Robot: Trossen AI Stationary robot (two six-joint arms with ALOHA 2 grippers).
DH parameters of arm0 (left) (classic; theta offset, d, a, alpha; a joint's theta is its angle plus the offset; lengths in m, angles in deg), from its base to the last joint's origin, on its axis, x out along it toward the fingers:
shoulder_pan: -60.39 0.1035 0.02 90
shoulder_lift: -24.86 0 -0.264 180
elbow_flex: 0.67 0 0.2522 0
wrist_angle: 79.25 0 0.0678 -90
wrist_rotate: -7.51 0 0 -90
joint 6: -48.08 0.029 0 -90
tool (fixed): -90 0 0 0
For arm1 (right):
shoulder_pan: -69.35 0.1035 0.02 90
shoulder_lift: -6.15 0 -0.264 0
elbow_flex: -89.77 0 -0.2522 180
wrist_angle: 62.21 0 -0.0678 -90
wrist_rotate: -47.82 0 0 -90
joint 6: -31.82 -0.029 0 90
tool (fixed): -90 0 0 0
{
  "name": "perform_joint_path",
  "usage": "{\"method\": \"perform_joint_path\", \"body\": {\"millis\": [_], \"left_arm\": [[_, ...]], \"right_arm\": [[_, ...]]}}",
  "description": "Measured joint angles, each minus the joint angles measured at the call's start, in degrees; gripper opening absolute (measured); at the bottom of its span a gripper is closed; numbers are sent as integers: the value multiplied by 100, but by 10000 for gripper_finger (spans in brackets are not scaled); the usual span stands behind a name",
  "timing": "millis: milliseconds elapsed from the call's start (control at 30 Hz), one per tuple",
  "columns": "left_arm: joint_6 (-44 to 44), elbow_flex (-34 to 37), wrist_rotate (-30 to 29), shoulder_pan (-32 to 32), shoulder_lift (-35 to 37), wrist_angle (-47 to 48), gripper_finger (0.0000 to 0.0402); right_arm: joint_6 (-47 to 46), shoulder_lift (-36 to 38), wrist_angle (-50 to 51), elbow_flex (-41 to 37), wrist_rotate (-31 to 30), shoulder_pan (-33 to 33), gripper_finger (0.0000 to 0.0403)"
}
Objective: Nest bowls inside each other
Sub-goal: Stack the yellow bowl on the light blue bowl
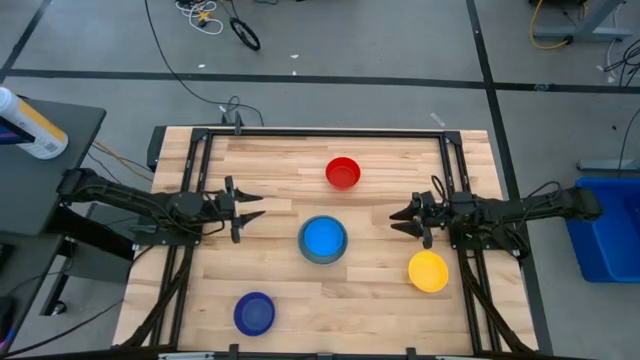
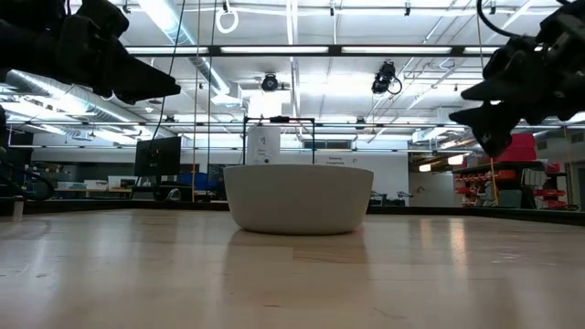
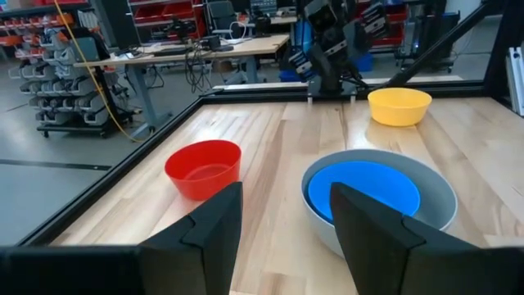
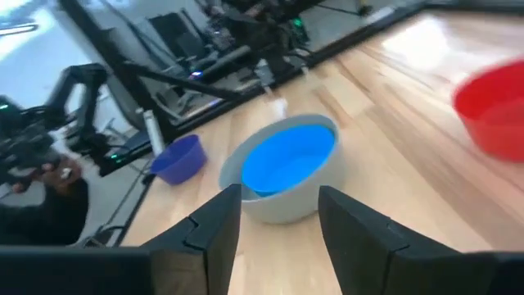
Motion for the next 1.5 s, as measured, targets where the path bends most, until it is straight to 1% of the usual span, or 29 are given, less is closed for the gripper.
{"method": "perform_joint_path", "body": {"millis": [67, 233, 433, 467, 567, 667, 733, 833, 900, 967, 1100, 1200, 1267, 1367, 1467, 1500], "left_arm": [[-9, 1, -2, 0, 0, 0, 194], [-7, -1, -1, 0, 0, 0, 194], [-4, -1, -2, 0, -2, 29, 194], [-4, -1, 0, 0, -4, 41, 194], [-2, -1, -2, 0, -3, 106, 194], [14, -1, -2, 0, -4, 200, 194], [20, -1, -2, 0, -4, 307, 194], [1, -1, -2, 0, -4, 412, 194], [-27, -1, -2, 0, -7, 466, 194], [-55, -1, -3, 0, -4, 470, 194], [-67, -1, -4, 0, -4, 472, 194], [-126, -1, -43, 0, -4, 484, 194], [-131, -1, -105, 0, -4, 517, 194], [-131, -1, -133, 2, -4, 527, 194], [-131, -1, -133, 2, -4, 525, 194], [-131, -1, -133, 2, -4, 525, 194]], "right_arm": [[-176, -85, 121, 0, -120, 0, 168], [-707, -290, 196, 0, -125, 0, 154], [-735, -464, 232, 0, -106, 0, 140], [-735, -498, 261, 0, -150, 0, 139], [-917, -609, 514, 0, -530, -2, 133], [-292, -645, 272, 0, -523, 35, 125], [302, -635, -339, 0, -249, 130, 117], [1302, -579, -1581, 0, 388, 371, 103], [1733, -450, -1887, 0, 480, 503, 95], [2019, -267, -1745, 0, 273, 605, 90], [2203, 108, -954, 0, -436, 806, 90], [2079, 357, -680, 0, -449, 1026, 89], [1914, 502, -548, 11, -295, 1224, 90], [1631, 651, -52, 229, 233, 1544, 90], [1246, 727, 846, 560, 846, 1844, 91], [1097, 727, 1250, 707, 891, 1943, 91]]}}
